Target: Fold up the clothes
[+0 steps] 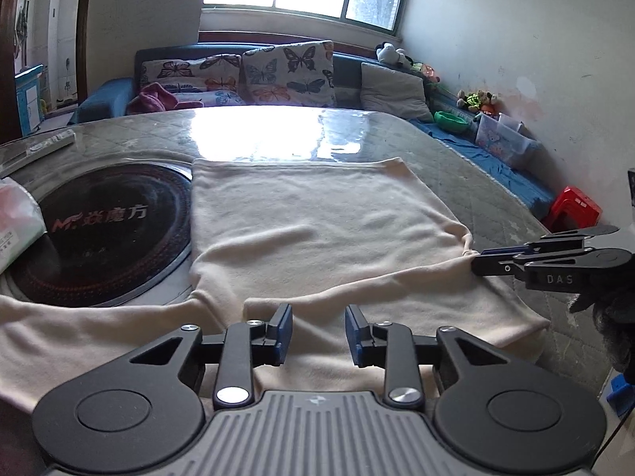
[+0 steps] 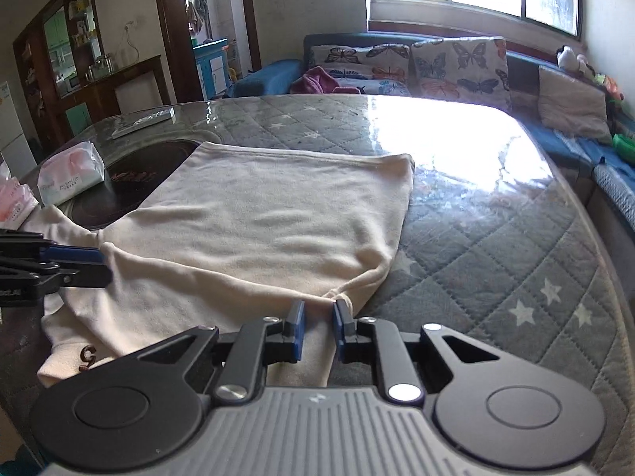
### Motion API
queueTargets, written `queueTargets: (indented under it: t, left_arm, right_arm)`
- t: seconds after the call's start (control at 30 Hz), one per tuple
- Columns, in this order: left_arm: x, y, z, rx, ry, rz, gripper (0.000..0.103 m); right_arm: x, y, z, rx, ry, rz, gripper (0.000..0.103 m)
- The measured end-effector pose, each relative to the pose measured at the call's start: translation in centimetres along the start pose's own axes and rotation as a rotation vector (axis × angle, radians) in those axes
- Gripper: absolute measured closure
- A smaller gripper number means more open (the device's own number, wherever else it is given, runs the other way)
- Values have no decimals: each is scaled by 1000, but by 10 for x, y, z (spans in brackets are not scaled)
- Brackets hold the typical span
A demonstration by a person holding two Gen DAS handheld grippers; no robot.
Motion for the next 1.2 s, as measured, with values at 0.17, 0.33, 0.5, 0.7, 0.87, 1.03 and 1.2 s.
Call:
queueTargets:
  t: [0.17,0.33,0.5,0.7,0.87,1.03,1.2]
  left_arm:
    - [5,8,-3,-15,3,-16,71]
    - [9,-3,-9,-13,1,-14,70]
    - [16,-17,-12,-25,17,6,61]
    - [32,-21,-19,-53,24,-15,57]
    - [37,-33,-26,-63,-2,-1,56]
    - [43,-35,-31,-76,-19,-4,56]
    - [41,-47,-44,-99,-52,19,56]
  right_arm:
    - [3,4,0,23,-20,-14,83]
    - [1,-2,-13,7,-45,-9,82]
    - [8,-6,-52,-75,-125,-11,82]
    - [32,-5,-81,-81,-204,-29,82]
    - [33,-23,-82,-62,-202,4,75]
    - [44,-23,-72,-39,-175,-32,75]
    - [21,-23,-87,-97,-202,-13,75]
Point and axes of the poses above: each gripper's, at about its wrist camera, not at the fingertips, and y roughly the way its jaws point, z to its right, x to its underside, the point moved 7 cm from there along y, roughly the way its jaws point, and after that the axes turned 10 degrees about -x, right-handed, at the moved point
